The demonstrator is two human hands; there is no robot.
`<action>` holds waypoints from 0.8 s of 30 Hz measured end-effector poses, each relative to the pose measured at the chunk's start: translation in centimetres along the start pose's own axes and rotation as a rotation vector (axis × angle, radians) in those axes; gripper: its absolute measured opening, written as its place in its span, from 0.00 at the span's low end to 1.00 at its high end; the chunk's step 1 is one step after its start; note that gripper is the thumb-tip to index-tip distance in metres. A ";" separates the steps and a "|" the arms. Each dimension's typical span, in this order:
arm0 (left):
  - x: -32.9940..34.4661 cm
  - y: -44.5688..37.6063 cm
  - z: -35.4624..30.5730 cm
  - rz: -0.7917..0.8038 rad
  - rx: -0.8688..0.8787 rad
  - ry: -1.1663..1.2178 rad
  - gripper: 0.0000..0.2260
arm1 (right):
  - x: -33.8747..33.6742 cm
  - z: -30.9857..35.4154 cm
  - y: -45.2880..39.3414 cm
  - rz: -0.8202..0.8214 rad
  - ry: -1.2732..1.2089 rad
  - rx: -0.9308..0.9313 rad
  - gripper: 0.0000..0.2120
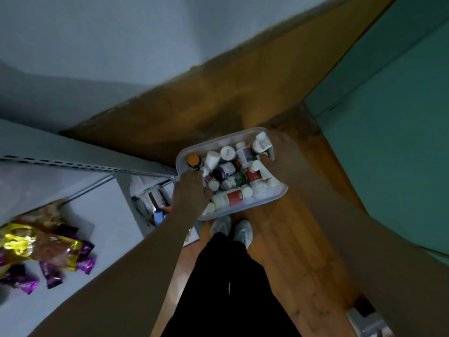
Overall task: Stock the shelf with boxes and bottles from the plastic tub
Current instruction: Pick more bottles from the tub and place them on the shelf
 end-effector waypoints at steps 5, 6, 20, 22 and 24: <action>0.8 -5.6 1.8 -0.109 0.059 -0.095 0.24 | 3.8 -1.1 -5.2 -0.004 0.096 0.046 0.34; 1.0 -6.3 2.2 -0.119 0.061 -0.113 0.24 | 4.6 -1.3 -5.8 0.004 0.109 0.059 0.34; 3.1 -10.1 3.1 -0.097 -0.010 -0.599 0.20 | 8.6 -2.6 -8.0 0.001 0.300 0.159 0.31; 3.0 -10.4 3.1 -0.124 0.009 -0.679 0.14 | 8.7 -2.6 -8.4 0.012 0.376 0.186 0.26; 3.0 -10.7 3.2 -0.159 0.055 -0.781 0.10 | 8.9 -2.4 -8.5 0.025 0.462 0.187 0.24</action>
Point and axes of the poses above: each hand's wrist, its own y-axis away from the middle knuckle, its own x-axis out of the palm, z = x × y, the point moved 1 cm from there along -y, towards the middle knuckle, and after that the axes turned 8 degrees about z, right-handed, at the moved point
